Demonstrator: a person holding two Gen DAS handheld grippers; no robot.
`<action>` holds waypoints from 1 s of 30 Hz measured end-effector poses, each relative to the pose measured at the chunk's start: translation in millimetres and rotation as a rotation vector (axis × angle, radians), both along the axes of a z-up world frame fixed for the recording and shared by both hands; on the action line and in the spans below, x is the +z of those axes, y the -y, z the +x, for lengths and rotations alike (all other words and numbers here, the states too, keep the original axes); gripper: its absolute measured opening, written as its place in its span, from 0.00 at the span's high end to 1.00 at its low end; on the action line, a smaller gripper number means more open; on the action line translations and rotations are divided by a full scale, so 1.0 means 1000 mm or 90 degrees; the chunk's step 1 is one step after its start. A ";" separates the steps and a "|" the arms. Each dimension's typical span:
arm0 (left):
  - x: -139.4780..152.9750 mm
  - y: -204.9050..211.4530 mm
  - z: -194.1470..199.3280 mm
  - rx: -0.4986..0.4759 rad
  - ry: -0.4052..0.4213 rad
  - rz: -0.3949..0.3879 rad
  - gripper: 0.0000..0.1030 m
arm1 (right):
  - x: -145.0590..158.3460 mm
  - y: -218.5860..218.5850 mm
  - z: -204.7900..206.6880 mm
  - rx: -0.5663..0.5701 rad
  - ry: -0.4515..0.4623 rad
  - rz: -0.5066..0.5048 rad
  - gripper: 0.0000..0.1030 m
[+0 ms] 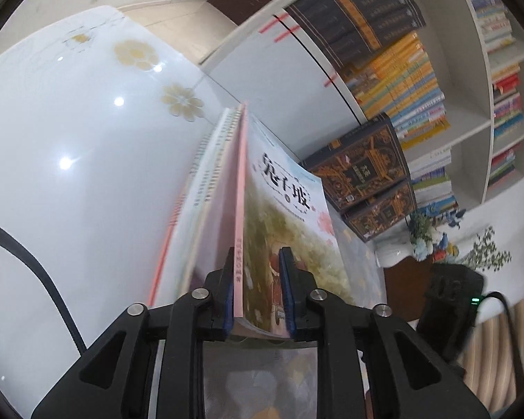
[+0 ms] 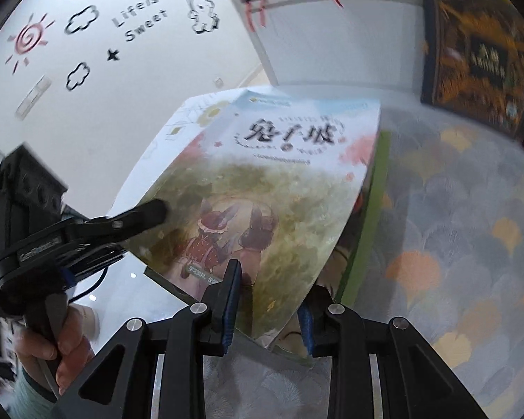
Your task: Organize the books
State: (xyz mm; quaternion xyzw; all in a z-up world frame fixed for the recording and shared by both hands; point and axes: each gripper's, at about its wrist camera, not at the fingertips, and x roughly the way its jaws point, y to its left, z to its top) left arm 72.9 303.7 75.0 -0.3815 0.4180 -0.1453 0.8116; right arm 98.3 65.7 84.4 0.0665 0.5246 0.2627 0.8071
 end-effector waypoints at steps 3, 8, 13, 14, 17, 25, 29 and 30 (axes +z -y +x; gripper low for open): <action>-0.003 -0.007 -0.008 0.014 -0.009 0.004 0.81 | -0.003 0.003 -0.001 -0.009 -0.004 0.014 0.72; 0.000 -0.015 -0.024 0.049 -0.015 0.016 0.79 | -0.001 0.000 -0.004 -0.001 0.001 0.003 0.65; 0.015 -0.005 -0.048 0.037 -0.007 0.062 0.78 | -0.002 0.020 -0.022 -0.024 -0.020 0.031 0.59; 0.017 -0.001 -0.051 0.031 -0.006 0.068 0.78 | -0.003 0.031 -0.033 -0.036 -0.024 0.045 0.59; 0.026 0.030 -0.065 -0.011 -0.007 0.119 0.72 | -0.005 0.063 -0.063 -0.065 -0.027 0.055 0.59; 0.071 0.142 -0.079 -0.116 0.050 0.270 0.52 | 0.045 0.173 -0.121 -0.190 0.071 0.066 0.58; 0.109 0.198 -0.087 -0.128 0.118 0.328 0.34 | 0.087 0.221 -0.140 -0.247 0.169 0.026 0.46; 0.117 0.211 -0.088 -0.126 0.123 0.333 0.33 | 0.096 0.232 -0.145 -0.264 0.182 0.018 0.44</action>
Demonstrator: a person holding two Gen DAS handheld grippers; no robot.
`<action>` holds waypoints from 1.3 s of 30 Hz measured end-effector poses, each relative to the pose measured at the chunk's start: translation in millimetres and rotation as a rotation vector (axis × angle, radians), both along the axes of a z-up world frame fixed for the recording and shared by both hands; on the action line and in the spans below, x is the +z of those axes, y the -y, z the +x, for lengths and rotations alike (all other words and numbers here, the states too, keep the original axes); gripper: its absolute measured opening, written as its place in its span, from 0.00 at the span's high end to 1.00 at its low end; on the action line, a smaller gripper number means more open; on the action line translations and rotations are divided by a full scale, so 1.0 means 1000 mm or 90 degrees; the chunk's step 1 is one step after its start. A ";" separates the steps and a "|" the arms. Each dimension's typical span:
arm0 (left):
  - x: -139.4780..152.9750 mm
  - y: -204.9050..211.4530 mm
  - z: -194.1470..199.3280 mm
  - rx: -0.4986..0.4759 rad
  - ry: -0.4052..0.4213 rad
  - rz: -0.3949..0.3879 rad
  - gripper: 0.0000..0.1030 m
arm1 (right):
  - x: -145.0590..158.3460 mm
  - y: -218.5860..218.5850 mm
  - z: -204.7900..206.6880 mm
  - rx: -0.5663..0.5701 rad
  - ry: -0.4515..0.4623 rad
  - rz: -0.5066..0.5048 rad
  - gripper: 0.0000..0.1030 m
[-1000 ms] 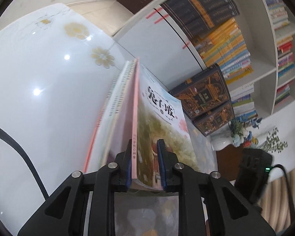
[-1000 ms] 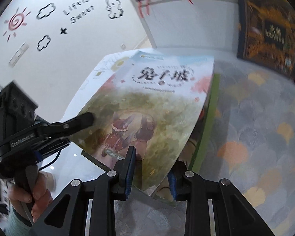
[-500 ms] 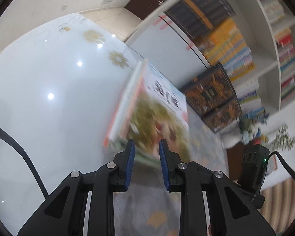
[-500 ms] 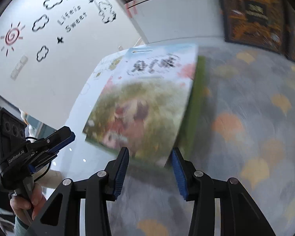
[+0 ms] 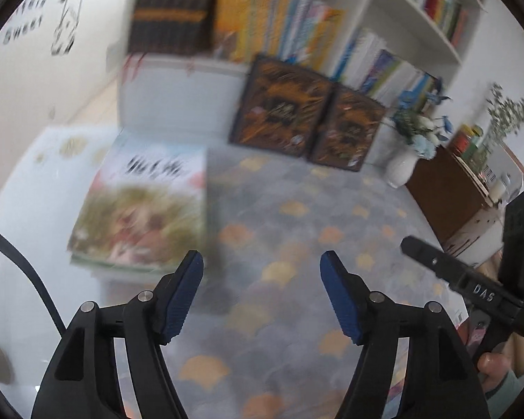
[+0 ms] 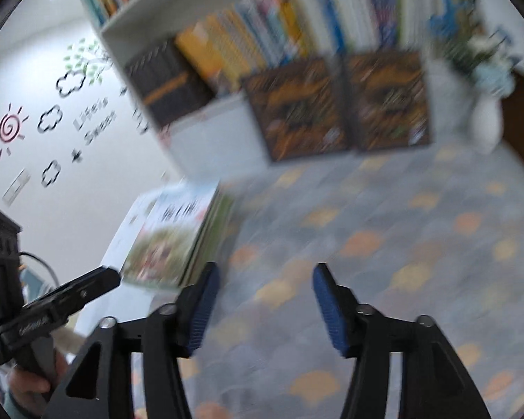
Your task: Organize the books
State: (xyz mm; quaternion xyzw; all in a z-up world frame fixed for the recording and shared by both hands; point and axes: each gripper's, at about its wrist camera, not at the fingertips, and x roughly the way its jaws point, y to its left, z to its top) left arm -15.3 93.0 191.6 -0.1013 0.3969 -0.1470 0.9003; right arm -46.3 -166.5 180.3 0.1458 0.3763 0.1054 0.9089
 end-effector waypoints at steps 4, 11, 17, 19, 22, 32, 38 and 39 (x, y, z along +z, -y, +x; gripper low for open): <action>0.017 0.035 -0.005 0.032 -0.006 0.008 0.15 | 0.024 0.044 -0.008 -0.081 -0.030 -0.056 0.38; 0.013 0.092 -0.010 0.050 -0.046 0.064 0.13 | 0.051 0.099 -0.024 -0.107 -0.048 -0.046 0.37; 0.002 0.110 -0.019 0.135 -0.035 0.090 0.13 | 0.055 0.115 -0.036 -0.099 -0.024 -0.086 0.37; 0.002 0.119 -0.023 0.149 -0.016 0.144 0.13 | 0.053 0.118 -0.039 -0.092 -0.018 -0.090 0.37; 0.008 0.133 -0.030 0.161 0.018 0.225 0.13 | 0.053 0.120 -0.037 -0.076 -0.017 -0.102 0.37; 0.032 0.128 -0.033 0.197 0.033 0.196 0.11 | 0.065 0.132 -0.034 -0.062 0.022 -0.094 0.26; 0.035 0.132 -0.030 0.232 0.038 0.247 0.11 | 0.060 0.134 -0.025 -0.053 0.011 -0.088 0.26; 0.035 0.132 -0.028 0.245 0.038 0.259 0.11 | 0.059 0.134 -0.025 -0.053 0.010 -0.087 0.26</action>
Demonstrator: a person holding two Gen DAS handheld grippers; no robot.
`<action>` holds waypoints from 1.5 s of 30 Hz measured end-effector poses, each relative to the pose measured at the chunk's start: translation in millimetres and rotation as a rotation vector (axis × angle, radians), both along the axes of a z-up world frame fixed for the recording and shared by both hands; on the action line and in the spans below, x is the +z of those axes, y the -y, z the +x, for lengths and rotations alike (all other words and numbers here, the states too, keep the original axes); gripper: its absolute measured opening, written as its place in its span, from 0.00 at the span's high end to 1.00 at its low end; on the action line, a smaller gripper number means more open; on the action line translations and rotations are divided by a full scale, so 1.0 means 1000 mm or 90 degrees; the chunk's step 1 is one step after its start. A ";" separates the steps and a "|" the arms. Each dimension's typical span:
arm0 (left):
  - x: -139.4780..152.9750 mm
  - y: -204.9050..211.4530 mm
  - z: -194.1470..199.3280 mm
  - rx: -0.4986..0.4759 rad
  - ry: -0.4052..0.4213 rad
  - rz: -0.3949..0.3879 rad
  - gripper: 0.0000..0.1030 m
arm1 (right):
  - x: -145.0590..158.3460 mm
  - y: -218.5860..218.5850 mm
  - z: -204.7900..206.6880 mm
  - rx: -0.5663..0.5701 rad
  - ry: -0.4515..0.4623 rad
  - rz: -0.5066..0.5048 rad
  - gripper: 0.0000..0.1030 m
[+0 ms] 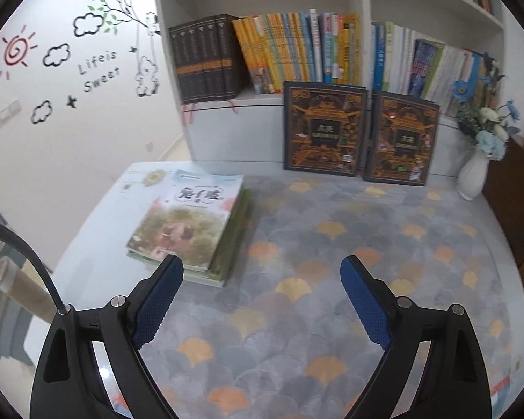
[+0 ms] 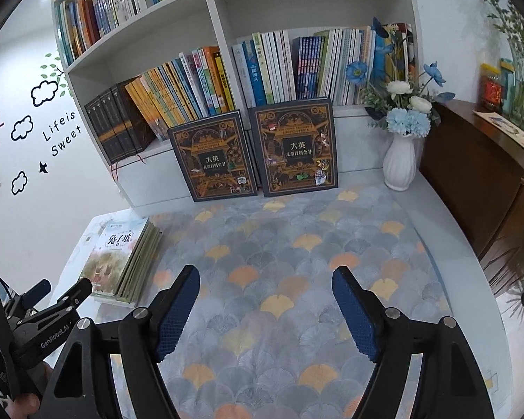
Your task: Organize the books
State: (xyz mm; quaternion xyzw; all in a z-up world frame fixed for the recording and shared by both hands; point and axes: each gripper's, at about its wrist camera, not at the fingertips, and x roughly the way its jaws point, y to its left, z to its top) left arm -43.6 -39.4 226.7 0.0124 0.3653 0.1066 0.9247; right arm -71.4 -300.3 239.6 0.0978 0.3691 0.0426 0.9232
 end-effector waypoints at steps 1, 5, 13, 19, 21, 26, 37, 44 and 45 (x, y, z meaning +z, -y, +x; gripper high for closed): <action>0.000 0.000 0.000 0.012 0.001 0.009 0.11 | 0.000 0.000 0.001 0.000 0.000 -0.002 0.26; -0.002 -0.004 0.005 0.035 -0.006 0.016 0.11 | -0.003 0.000 0.003 -0.005 -0.004 -0.012 0.26; -0.005 -0.014 0.007 0.074 -0.006 -0.004 0.11 | -0.013 0.006 0.010 -0.010 -0.030 0.002 0.26; -0.008 -0.013 0.009 0.070 -0.015 0.009 0.11 | -0.016 0.007 0.012 -0.012 -0.037 0.005 0.26; -0.009 -0.013 0.011 0.066 -0.017 0.012 0.11 | -0.017 0.007 0.012 -0.012 -0.039 0.007 0.26; -0.011 -0.012 0.010 0.057 -0.022 0.013 0.11 | -0.018 0.004 0.013 -0.003 -0.041 0.004 0.26; -0.014 -0.012 0.012 0.050 -0.031 0.009 0.11 | -0.021 0.000 0.014 0.005 -0.048 0.003 0.26; -0.018 -0.007 0.016 0.040 -0.042 0.013 0.11 | -0.023 0.000 0.015 0.006 -0.050 0.001 0.26; -0.018 -0.006 0.016 0.039 -0.043 0.014 0.11 | -0.024 0.000 0.016 0.007 -0.051 0.000 0.26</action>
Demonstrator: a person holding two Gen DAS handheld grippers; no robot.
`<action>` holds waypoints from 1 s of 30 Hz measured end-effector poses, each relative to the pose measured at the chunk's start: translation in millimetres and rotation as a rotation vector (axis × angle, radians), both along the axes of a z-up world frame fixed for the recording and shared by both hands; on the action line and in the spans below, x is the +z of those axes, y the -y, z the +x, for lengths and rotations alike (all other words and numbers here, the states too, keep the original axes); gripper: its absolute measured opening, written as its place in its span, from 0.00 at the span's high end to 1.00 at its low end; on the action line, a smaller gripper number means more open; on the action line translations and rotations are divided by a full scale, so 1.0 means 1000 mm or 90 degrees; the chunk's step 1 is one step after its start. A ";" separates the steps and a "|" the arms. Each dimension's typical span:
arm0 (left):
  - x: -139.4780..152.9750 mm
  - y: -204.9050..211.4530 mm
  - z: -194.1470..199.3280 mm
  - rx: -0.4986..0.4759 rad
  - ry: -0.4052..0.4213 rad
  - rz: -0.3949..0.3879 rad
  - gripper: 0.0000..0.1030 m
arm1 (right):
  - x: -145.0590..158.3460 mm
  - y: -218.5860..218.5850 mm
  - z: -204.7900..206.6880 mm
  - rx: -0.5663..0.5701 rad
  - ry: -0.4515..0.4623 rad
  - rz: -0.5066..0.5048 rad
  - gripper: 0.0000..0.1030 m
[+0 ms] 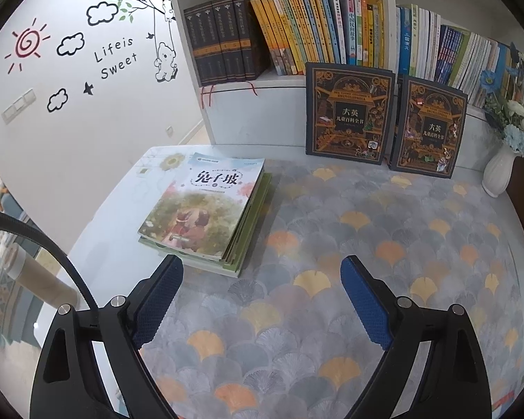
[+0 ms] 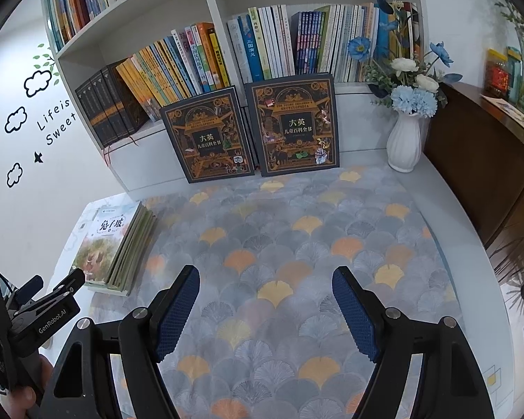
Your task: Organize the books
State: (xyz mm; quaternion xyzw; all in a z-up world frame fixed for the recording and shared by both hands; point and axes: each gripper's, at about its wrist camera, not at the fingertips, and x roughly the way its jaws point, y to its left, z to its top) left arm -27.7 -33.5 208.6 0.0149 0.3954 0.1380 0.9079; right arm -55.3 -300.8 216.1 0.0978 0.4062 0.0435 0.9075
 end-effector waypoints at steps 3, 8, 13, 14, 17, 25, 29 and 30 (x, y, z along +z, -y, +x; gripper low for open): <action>-0.001 0.001 0.001 -0.002 -0.003 0.003 0.11 | -0.002 0.000 0.002 0.000 -0.003 0.000 0.26; -0.004 0.004 0.004 -0.017 -0.011 -0.010 0.11 | -0.004 0.000 0.003 0.001 -0.008 -0.002 0.26; -0.009 0.019 0.005 -0.046 -0.019 0.006 0.11 | -0.008 0.002 0.004 -0.003 -0.014 -0.003 0.26; -0.011 0.021 0.006 -0.052 -0.023 0.007 0.11 | -0.008 0.003 0.004 -0.005 -0.015 -0.003 0.26; -0.014 0.025 0.008 -0.061 -0.032 0.013 0.11 | -0.010 0.006 0.005 -0.010 -0.017 -0.003 0.26; -0.016 0.033 0.007 -0.072 -0.030 0.029 0.11 | -0.013 0.007 0.006 -0.012 -0.025 0.002 0.26; -0.016 0.032 0.008 -0.073 -0.035 0.025 0.11 | -0.014 0.005 0.005 -0.008 -0.026 -0.003 0.26; -0.016 0.031 0.007 -0.073 -0.035 0.023 0.11 | -0.014 0.005 0.005 -0.008 -0.026 -0.005 0.26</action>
